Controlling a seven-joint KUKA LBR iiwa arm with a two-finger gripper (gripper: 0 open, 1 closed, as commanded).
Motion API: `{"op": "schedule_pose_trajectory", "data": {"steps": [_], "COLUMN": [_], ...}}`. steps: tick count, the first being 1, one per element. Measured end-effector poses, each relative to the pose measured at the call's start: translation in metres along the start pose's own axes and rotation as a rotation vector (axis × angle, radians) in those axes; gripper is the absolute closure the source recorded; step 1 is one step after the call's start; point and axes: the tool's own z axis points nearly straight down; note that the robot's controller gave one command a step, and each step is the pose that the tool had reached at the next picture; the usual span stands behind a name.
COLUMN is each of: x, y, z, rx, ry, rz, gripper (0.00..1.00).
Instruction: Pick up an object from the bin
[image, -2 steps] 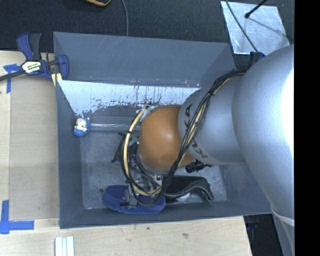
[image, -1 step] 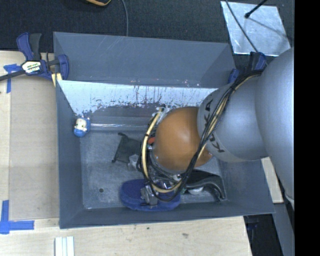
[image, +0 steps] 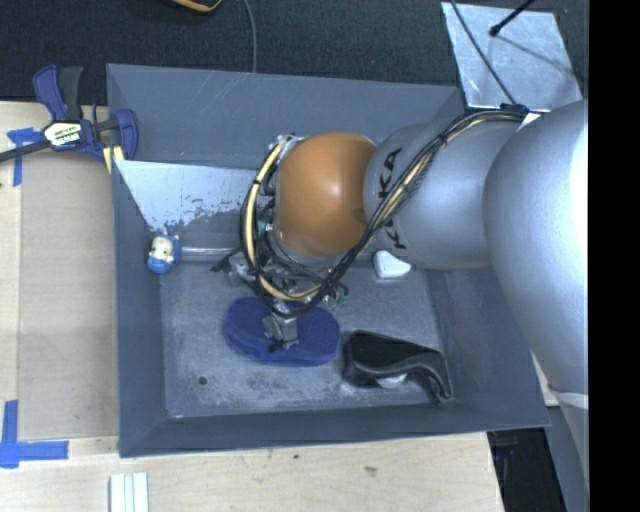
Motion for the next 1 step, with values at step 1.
{"op": "schedule_pose_trajectory", "data": {"steps": [1], "x": [0.0656], "y": [0.0332], "z": [0.0004], "rx": [-0.001], "ry": [0.003], "rz": [-0.018], "gripper": [0.00]}}
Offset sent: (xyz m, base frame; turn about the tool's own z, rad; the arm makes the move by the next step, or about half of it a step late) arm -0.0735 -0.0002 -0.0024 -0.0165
